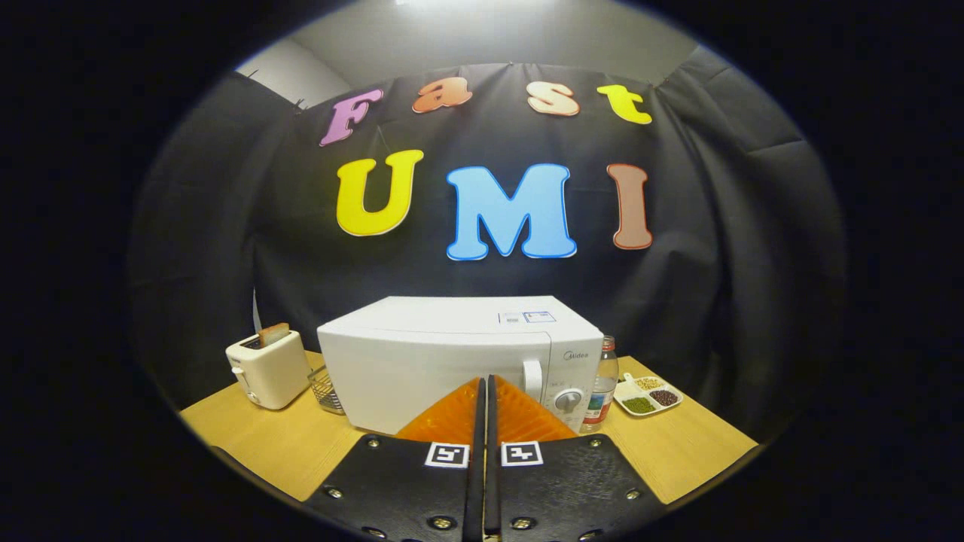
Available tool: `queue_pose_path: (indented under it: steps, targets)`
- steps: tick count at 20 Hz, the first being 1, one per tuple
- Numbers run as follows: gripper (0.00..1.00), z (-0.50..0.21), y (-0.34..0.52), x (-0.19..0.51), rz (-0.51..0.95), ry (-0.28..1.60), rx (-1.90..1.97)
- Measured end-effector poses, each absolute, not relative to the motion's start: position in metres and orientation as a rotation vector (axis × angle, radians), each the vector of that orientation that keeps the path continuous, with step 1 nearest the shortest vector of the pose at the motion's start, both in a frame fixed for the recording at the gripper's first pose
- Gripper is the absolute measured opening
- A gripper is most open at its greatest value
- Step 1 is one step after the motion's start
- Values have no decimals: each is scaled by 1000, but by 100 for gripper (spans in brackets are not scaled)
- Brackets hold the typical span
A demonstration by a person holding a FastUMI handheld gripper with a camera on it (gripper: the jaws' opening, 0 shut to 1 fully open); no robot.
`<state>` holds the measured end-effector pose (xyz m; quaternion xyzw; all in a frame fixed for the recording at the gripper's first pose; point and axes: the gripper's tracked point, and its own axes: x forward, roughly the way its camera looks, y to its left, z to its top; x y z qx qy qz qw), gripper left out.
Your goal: Open the microwave, put the food inside, and close the microwave door.
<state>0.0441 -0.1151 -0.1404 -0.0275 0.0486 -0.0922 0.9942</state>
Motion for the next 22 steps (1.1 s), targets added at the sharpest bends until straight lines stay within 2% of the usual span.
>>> queue_pose_path:
  steps: [6, 12, 13, 14, 16, 17, 19, 22]
  targets:
    - [1, -97, -83, 9, -122, 73, -64]
    - [2, -53, -79, -15, -155, 0, -82]
    - [6, -50, -79, -19, -164, -13, -76]
    - [22, -48, -79, -20, -177, -27, -60]
    - [78, -50, -84, -23, -212, -30, -17]
    - [92, -54, -87, -22, -230, -21, 5]
    - [98, -57, -83, -19, -220, 2, 26]
    - [98, -64, -89, -14, -224, 31, -2]
